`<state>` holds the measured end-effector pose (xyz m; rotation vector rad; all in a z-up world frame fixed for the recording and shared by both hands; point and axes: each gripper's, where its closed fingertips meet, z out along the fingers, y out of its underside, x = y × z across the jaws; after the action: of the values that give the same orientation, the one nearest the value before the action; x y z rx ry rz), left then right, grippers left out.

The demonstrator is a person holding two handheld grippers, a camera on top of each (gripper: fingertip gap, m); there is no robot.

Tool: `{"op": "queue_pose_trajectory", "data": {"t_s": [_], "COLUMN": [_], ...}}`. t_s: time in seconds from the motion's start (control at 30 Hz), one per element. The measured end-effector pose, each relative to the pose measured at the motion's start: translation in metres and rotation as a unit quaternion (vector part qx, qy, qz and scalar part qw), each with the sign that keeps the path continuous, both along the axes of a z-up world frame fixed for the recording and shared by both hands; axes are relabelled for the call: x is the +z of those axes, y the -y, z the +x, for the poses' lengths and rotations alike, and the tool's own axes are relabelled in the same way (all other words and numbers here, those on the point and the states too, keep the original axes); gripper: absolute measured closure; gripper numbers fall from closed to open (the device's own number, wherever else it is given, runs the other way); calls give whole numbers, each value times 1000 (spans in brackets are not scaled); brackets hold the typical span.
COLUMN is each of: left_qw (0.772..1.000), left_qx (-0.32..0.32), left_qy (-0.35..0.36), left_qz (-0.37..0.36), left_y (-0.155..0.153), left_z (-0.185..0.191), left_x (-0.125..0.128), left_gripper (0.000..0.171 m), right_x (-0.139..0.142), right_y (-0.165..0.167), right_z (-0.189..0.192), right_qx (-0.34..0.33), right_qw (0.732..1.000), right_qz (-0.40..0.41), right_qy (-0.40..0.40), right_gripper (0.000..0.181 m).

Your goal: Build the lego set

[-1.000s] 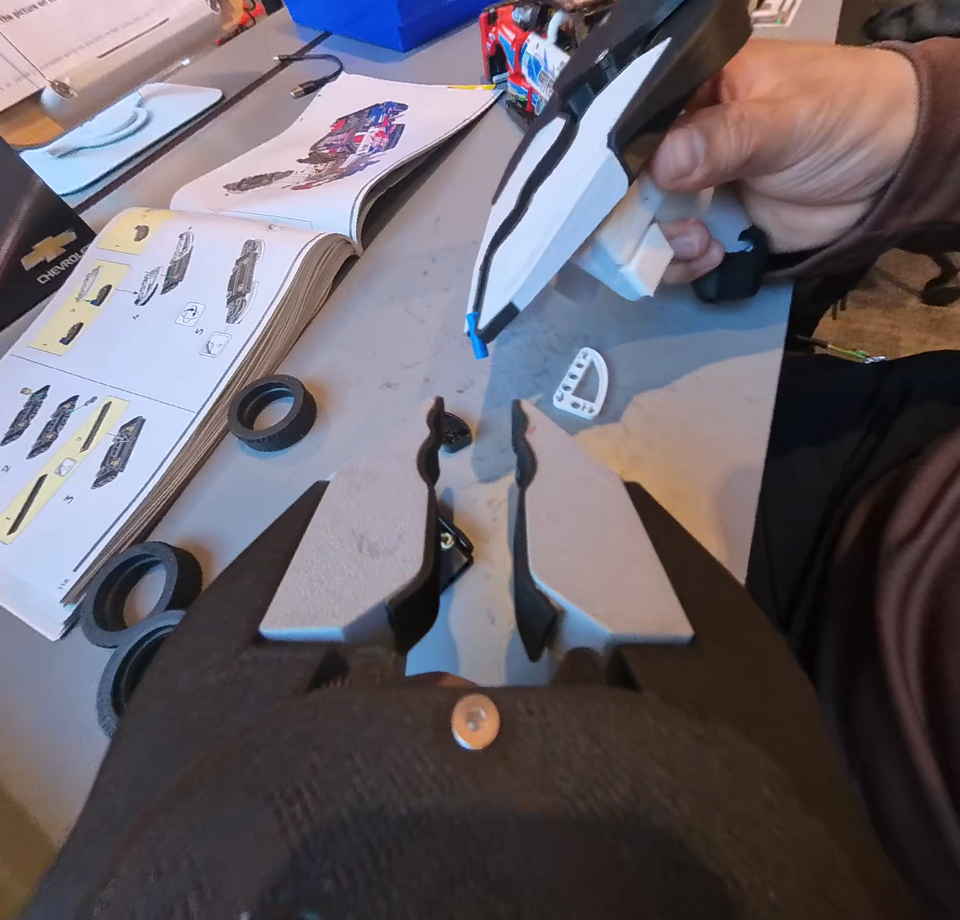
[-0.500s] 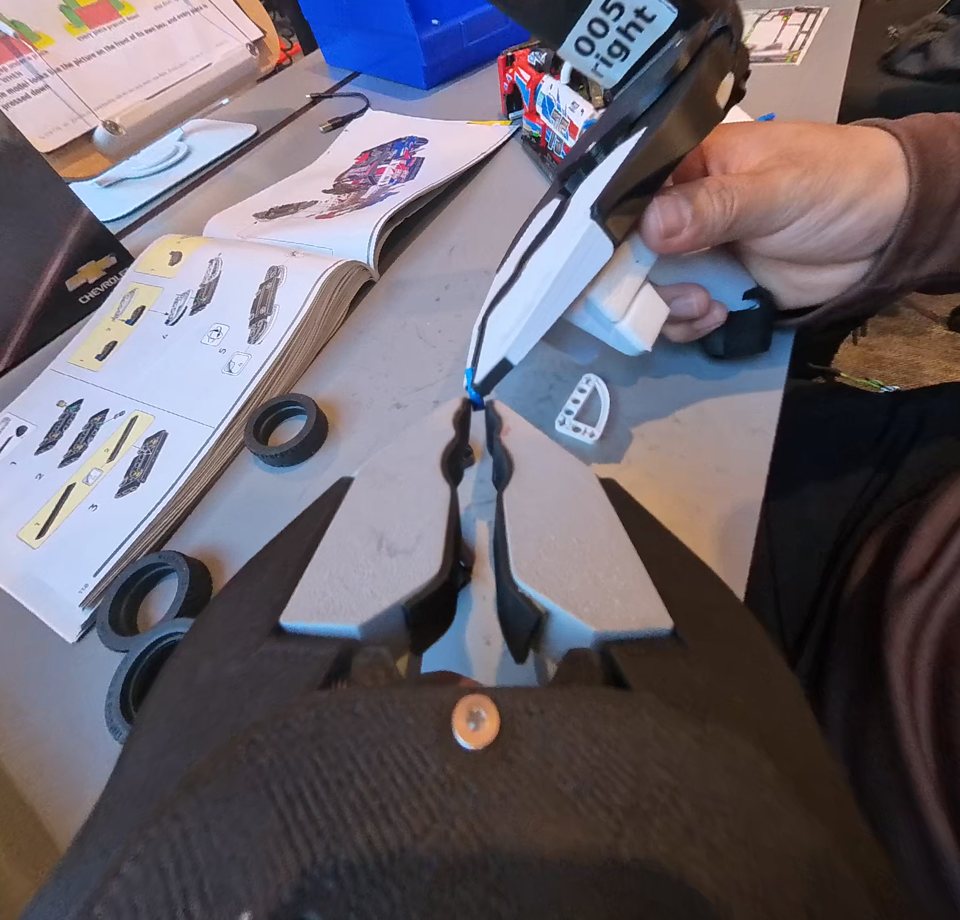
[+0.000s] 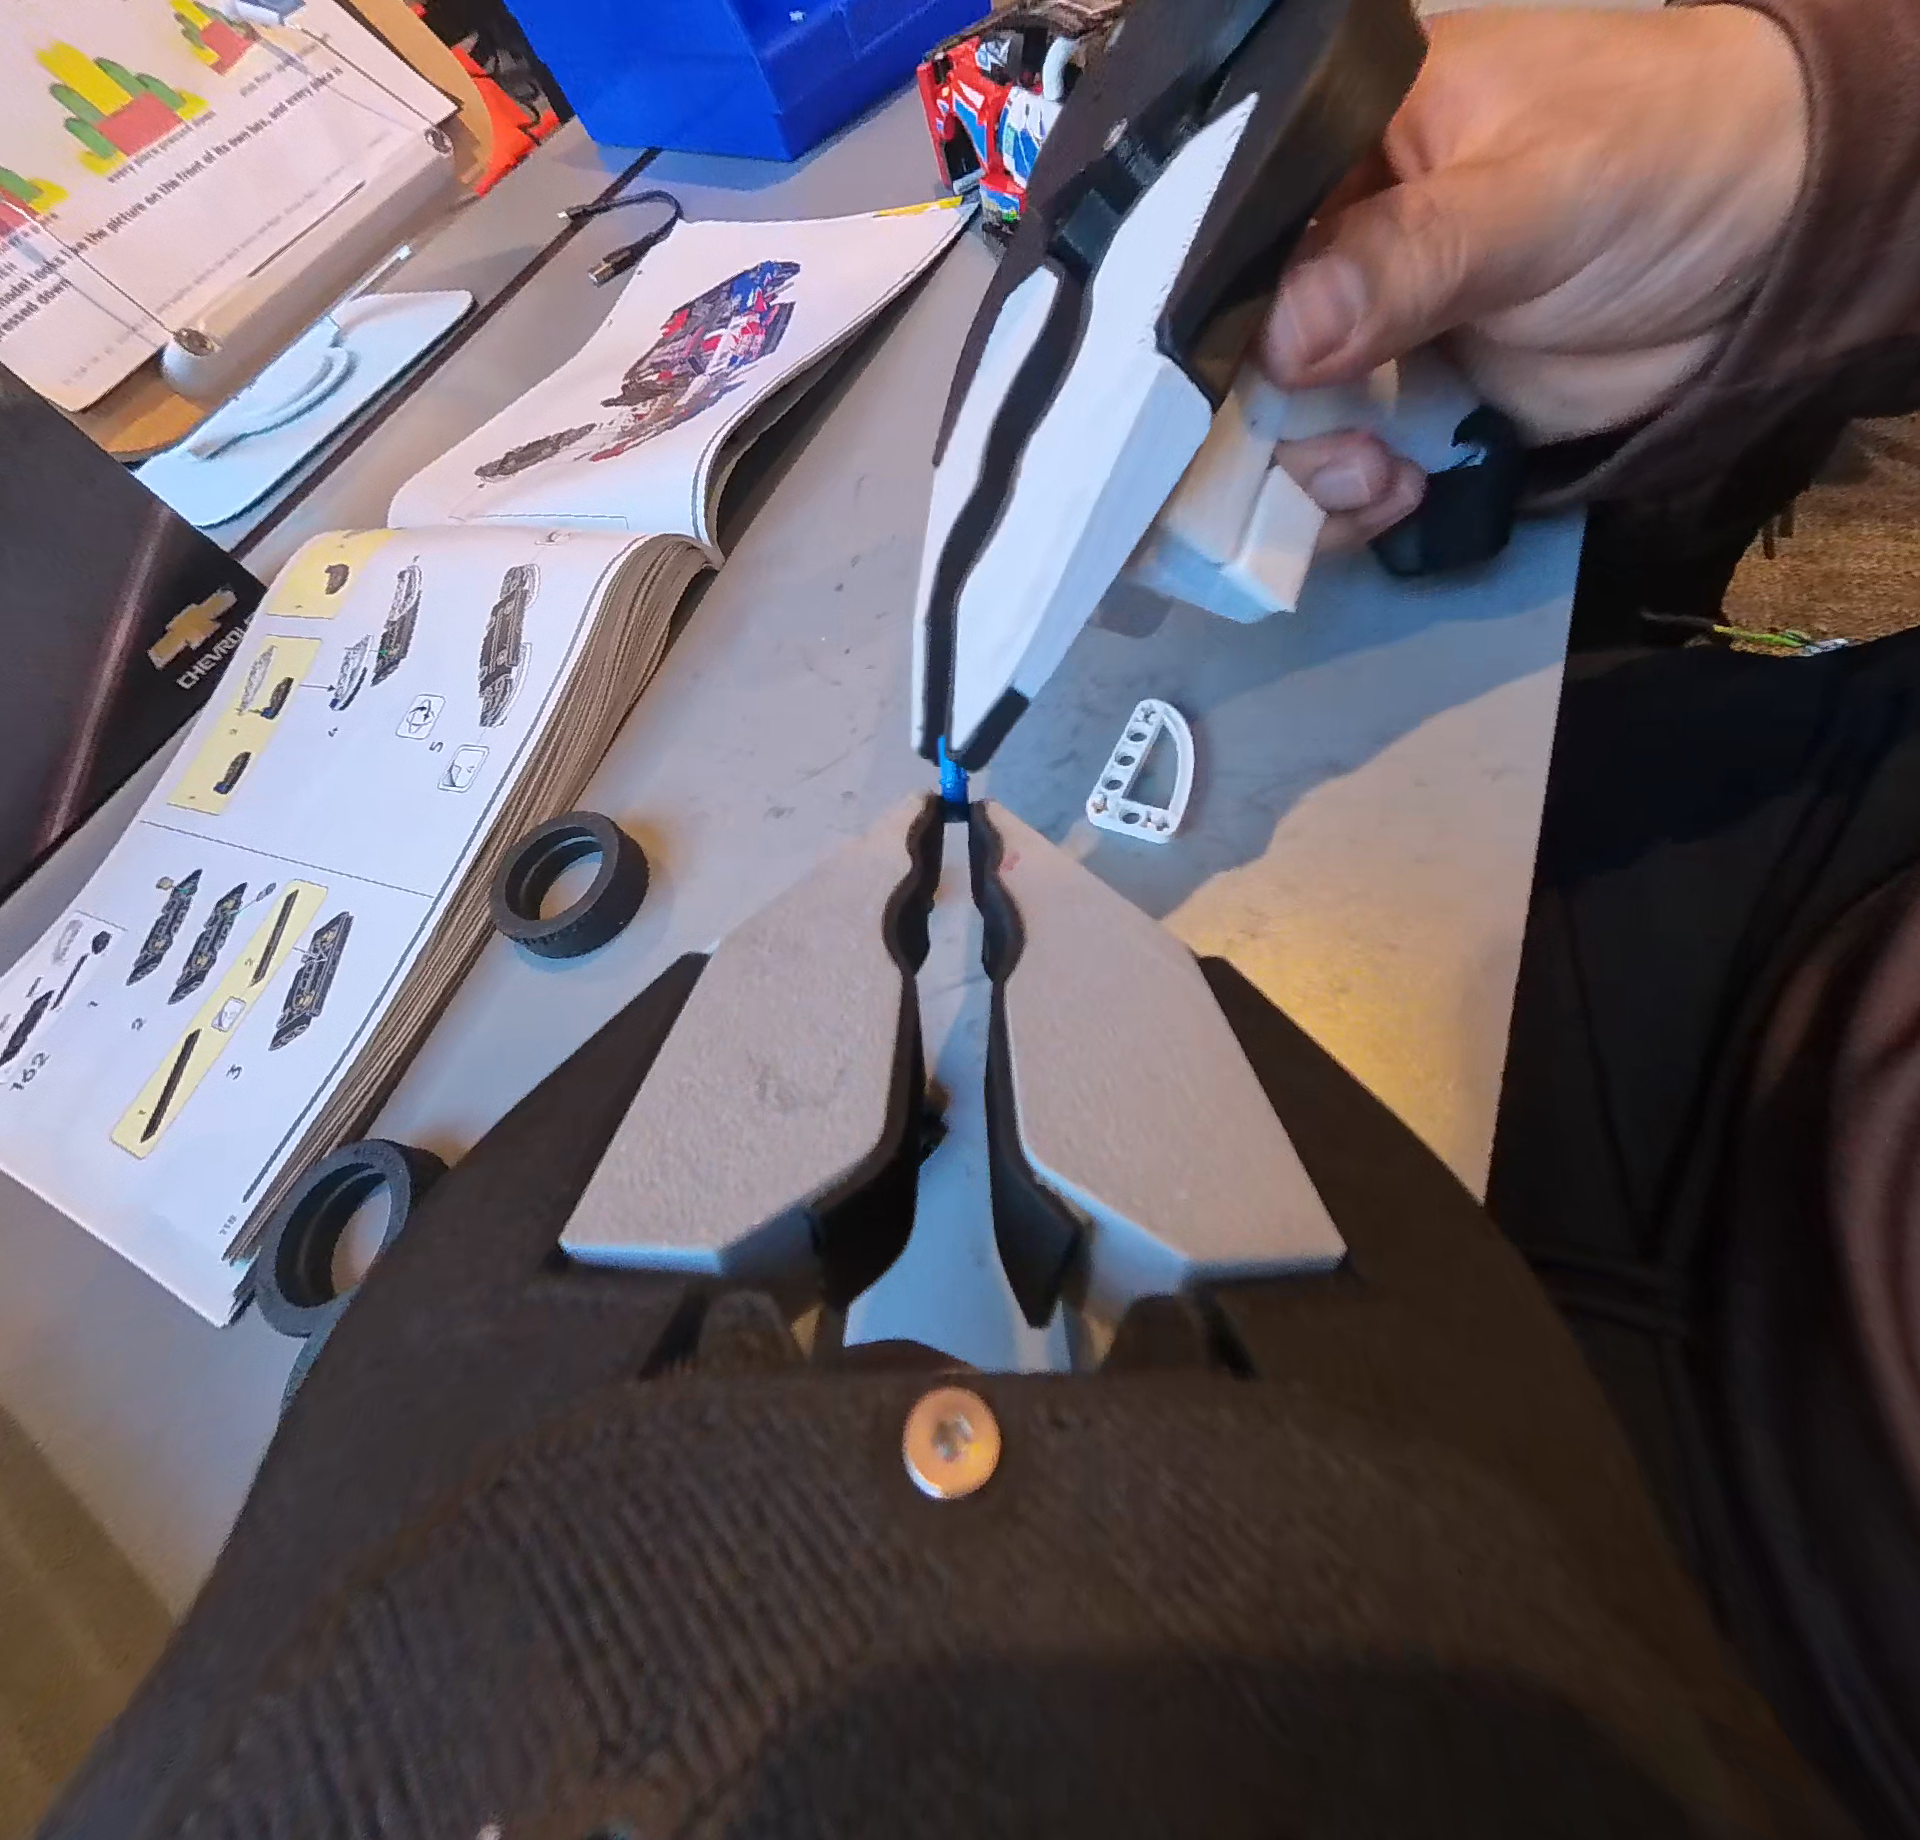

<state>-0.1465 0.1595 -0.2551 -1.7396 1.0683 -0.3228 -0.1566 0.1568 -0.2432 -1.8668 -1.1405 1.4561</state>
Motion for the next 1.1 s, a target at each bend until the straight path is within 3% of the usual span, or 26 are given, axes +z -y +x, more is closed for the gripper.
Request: {"op": "queue_pose_trajectory", "data": {"t_s": [0.33,0.4,0.53,0.6,0.83,1.1], "left_qw": [1000,999,992,987,974,967], "left_qx": [-24,-28,26,39,49,48], "left_qy": [-6,-7,4,3,-109,-112], "left_qz": [6,-25,-126,-155,-191,-222], "left_y": [6,8,-6,-12,-23,-28], "left_z": [4,1,-23,-26,-19,-10], "left_x": [0,-4,-17,-22,-48,-51], "left_gripper": [169,163,144,143,138,139], "right_x": [-3,-4,-15,-26,-50,-58], "right_y": [5,5,15,19,23,-2], "right_z": [4,11,35,44,52,57], "right_qx": [7,-5,-9,-11,5,-12], "right_qw": [999,997,990,985,972,961], "right_qz": [42,66,98,106,128,170], "right_qy": [30,47,104,135,195,219], "right_gripper": [178,178,178,178,178,178]}}
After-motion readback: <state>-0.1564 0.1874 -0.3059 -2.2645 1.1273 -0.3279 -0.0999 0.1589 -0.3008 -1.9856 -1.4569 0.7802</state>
